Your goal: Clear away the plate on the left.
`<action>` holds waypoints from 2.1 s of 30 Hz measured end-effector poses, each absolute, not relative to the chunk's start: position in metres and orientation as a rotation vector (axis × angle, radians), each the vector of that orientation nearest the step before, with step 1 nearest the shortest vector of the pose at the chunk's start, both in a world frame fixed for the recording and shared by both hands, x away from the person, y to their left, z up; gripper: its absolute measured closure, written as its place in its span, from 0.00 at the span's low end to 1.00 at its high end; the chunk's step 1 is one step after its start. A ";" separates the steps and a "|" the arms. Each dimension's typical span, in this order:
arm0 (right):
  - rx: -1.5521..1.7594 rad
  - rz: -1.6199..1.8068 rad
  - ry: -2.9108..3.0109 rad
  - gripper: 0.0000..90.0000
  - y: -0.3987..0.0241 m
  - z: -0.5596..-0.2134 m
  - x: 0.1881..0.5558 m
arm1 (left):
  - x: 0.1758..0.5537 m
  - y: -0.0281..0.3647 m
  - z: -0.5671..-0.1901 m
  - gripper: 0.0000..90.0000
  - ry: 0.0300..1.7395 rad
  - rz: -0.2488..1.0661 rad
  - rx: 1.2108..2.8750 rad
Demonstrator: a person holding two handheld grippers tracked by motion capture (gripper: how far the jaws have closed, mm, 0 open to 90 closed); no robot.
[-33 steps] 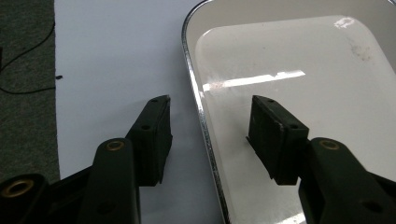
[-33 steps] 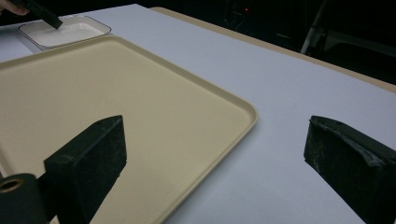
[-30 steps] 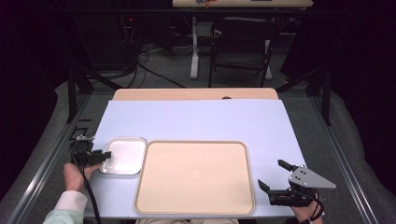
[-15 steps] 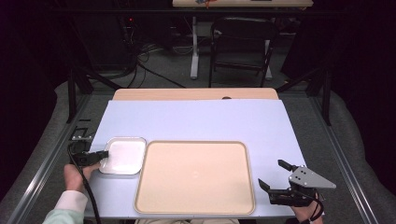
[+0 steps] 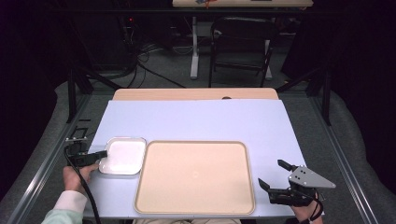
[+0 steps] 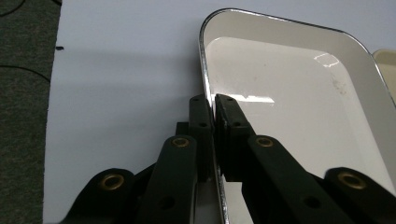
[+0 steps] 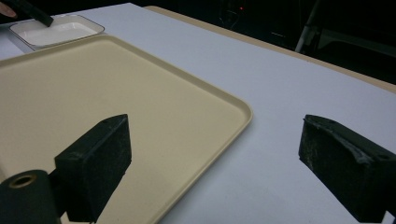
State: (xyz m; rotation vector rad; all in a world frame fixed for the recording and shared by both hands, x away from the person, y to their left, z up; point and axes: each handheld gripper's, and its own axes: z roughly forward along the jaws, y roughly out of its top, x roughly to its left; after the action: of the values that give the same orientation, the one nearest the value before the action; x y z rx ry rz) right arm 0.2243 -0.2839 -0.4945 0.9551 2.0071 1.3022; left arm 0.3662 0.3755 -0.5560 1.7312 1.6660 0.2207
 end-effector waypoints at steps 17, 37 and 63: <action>1.016 1.261 1.983 0.09 -0.286 -0.496 0.228 | 0.358 0.383 -0.543 0.98 1.625 0.255 1.645; 1.040 1.250 1.980 0.00 -0.286 -0.495 0.230 | 0.345 0.372 -0.515 0.98 1.530 0.360 1.627; 1.083 1.223 1.990 0.00 -0.281 -0.493 0.235 | 0.337 0.336 -0.486 0.98 1.381 0.399 1.612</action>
State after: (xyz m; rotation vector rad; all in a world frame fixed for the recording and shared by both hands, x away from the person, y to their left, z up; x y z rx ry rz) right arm 0.2348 -0.2813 -0.4934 1.0828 1.9901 1.2226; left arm 0.3369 0.3365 -0.4860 1.6118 1.3810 0.3994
